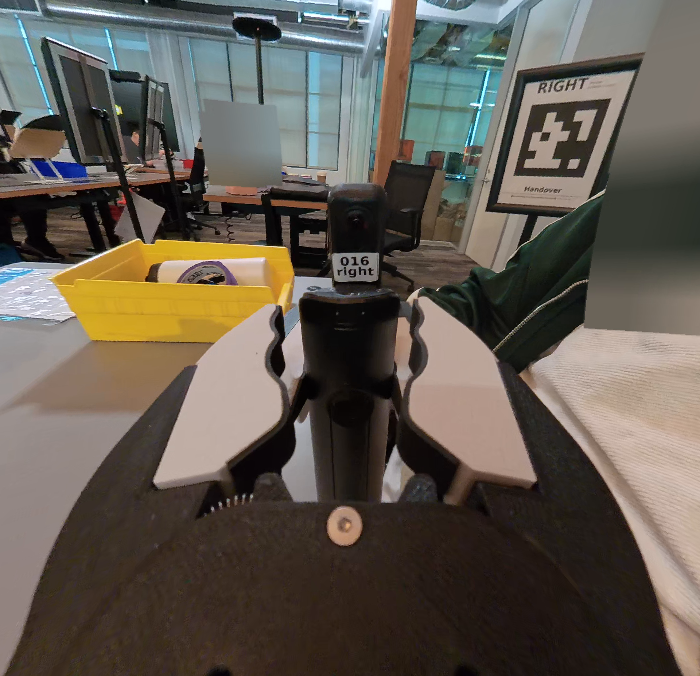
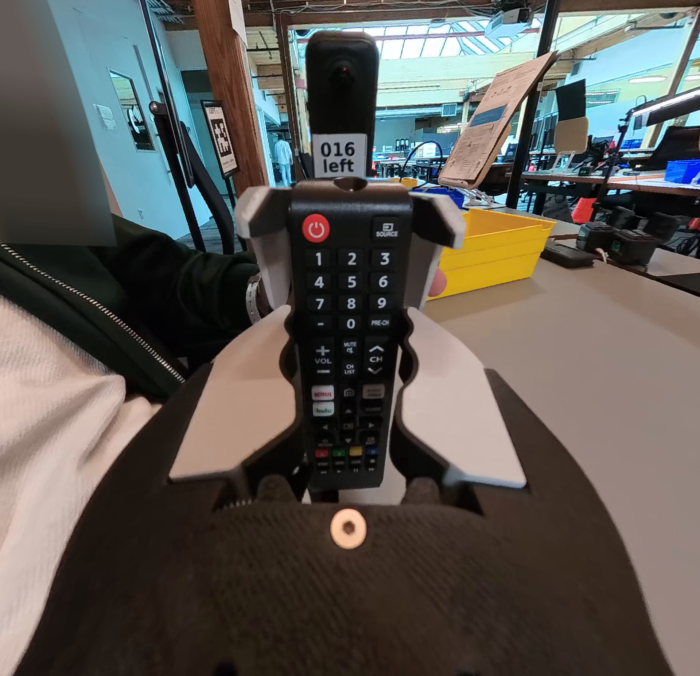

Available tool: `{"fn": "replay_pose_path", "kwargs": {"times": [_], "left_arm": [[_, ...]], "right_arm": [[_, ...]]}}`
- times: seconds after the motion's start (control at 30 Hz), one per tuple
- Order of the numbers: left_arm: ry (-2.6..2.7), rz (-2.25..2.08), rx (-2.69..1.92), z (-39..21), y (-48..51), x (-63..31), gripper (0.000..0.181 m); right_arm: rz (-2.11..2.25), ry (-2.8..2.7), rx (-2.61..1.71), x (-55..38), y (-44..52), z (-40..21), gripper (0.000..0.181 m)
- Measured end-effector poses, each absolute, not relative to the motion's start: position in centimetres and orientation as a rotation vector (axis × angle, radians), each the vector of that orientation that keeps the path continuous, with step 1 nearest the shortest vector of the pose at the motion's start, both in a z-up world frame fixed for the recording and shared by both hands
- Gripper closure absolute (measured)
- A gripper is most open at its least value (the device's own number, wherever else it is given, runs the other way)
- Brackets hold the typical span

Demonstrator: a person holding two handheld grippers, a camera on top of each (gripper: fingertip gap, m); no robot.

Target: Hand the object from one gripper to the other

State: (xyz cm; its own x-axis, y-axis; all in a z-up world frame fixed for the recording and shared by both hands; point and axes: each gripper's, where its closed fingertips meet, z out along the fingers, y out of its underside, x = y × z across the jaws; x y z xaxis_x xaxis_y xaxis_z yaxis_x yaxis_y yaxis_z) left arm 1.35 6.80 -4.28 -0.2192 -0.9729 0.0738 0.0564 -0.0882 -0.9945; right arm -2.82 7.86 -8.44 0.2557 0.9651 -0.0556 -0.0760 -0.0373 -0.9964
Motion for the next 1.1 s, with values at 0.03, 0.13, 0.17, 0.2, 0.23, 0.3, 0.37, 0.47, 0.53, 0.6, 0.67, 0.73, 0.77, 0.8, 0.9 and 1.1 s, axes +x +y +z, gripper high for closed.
{"fn": "replay_pose_path", "kwargs": {"times": [0.03, 0.13, 0.17, 0.2, 0.23, 0.3, 0.37, 0.47, 0.53, 0.6, 0.67, 0.73, 0.77, 0.8, 0.9, 1.1], "left_arm": [[1.278, -1.472, -1.111, -4.3, 6.7, 1.4, 0.117], [1.284, -1.467, -1.115, -4.4, 6.6, 1.5, 0.122], [1.283, -1.465, -1.113, -4.4, 6.6, 1.5, 0.123], [1.284, -1.466, -1.112, -4.4, 6.5, 1.5, 0.127], [1.285, -1.467, -1.111, -4.3, 6.5, 1.4, 0.13], [1.282, -1.462, -1.112, -4.3, 6.5, 1.4, 0.13], [1.283, -1.462, -1.115, -4.3, 6.5, 1.5, 0.13], [1.28, -1.461, -1.118, -4.3, 6.5, 1.4, 0.13], [1.279, -1.459, -1.124, -4.4, 6.6, 1.4, 0.13], [1.281, -1.448, -1.132, -4.4, 6.7, 1.4, 0.13], [1.288, -1.43, -1.148, -4.6, 6.8, 1.4, 0.13], [1.294, -1.418, -1.152, -4.6, 6.9, 1.3, 0.13], [1.293, -1.416, -1.156, -4.5, 6.9, 1.3, 0.13], [1.292, -1.414, -1.157, -4.5, 7.0, 1.2, 0.13], [1.281, -1.407, -1.158, -4.2, 7.4, 0.9, 0.13], [1.258, -1.415, -1.163, -4.0, 8.0, 0.5, 0.13]], "right_arm": [[1.085, -0.945, -1.303, -2.9, 7.8, -8.5, 0.128], [1.094, -0.948, -1.296, -2.9, 7.7, -8.4, 0.129], [1.091, -0.949, -1.295, -2.9, 7.7, -8.4, 0.128], [1.09, -0.95, -1.295, -2.9, 7.7, -8.4, 0.128], [1.09, -0.949, -1.296, -2.9, 7.7, -8.4, 0.128], [1.094, -0.947, -1.295, -2.9, 7.7, -8.4, 0.128], [1.094, -0.947, -1.294, -2.9, 7.6, -8.4, 0.128], [1.101, -0.942, -1.294, -2.9, 7.6, -8.4, 0.128], [1.106, -0.936, -1.289, -2.8, 7.7, -8.4, 0.129], [1.118, -0.925, -1.281, -2.7, 7.8, -8.3, 0.129], [1.147, -0.89, -1.268, -2.6, 8.0, -8.1, 0.111], [1.16, -0.834, -1.274, -2.7, 8.6, -8.1, 0.079], [1.156, -0.826, -1.288, -2.7, 8.8, -8.4, 0.071], [1.143, -0.828, -1.306, -2.9, 9.0, -8.7, 0.065], [1.074, -0.84, -1.301, -2.8, 9.4, -9.0, 0.05], [1.057, -0.77, -1.254, -1.2, 10.2, -7.7, 0.051]]}}
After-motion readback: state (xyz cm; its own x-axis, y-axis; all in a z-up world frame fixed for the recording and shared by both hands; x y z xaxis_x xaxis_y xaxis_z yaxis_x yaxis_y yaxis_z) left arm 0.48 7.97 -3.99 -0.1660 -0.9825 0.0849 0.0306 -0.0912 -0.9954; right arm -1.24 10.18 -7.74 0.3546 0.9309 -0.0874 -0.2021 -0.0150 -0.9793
